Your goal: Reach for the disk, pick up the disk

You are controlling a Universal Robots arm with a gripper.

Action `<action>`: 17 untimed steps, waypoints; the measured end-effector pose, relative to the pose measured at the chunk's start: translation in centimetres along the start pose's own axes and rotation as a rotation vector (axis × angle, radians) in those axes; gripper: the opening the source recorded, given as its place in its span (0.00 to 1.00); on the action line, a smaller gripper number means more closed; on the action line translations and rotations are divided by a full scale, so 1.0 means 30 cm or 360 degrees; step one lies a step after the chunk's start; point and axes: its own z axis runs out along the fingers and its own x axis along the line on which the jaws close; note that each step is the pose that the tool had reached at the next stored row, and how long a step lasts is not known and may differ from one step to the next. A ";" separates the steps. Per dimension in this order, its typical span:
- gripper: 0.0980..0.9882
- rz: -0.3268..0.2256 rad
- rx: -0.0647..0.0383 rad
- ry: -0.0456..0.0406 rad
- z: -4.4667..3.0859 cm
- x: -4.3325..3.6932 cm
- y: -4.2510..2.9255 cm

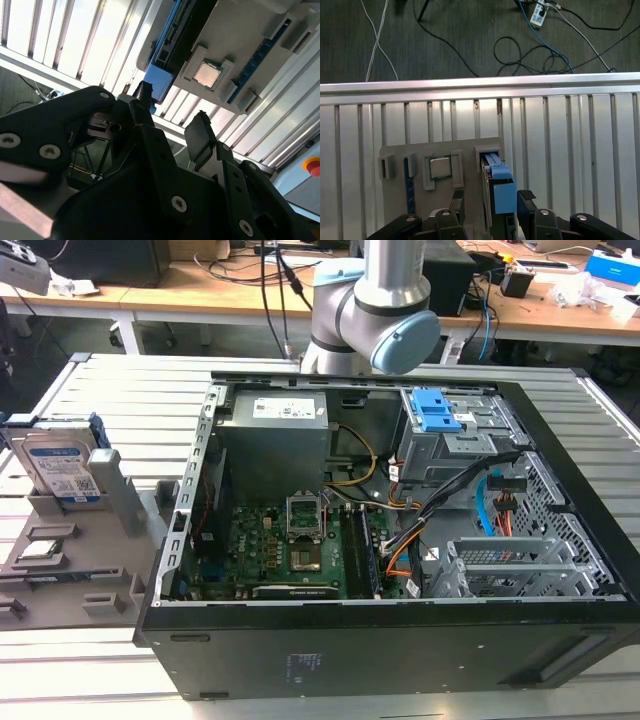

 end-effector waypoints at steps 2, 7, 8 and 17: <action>0.50 0.0000 0.0000 0.0000 0.011 0.000 0.000; 0.50 -0.0003 0.0000 0.0000 0.046 -0.009 -0.002; 0.50 -0.0004 0.0000 0.0000 0.048 -0.014 -0.002; 0.50 -0.0054 -0.0001 0.0007 0.094 -0.048 -0.010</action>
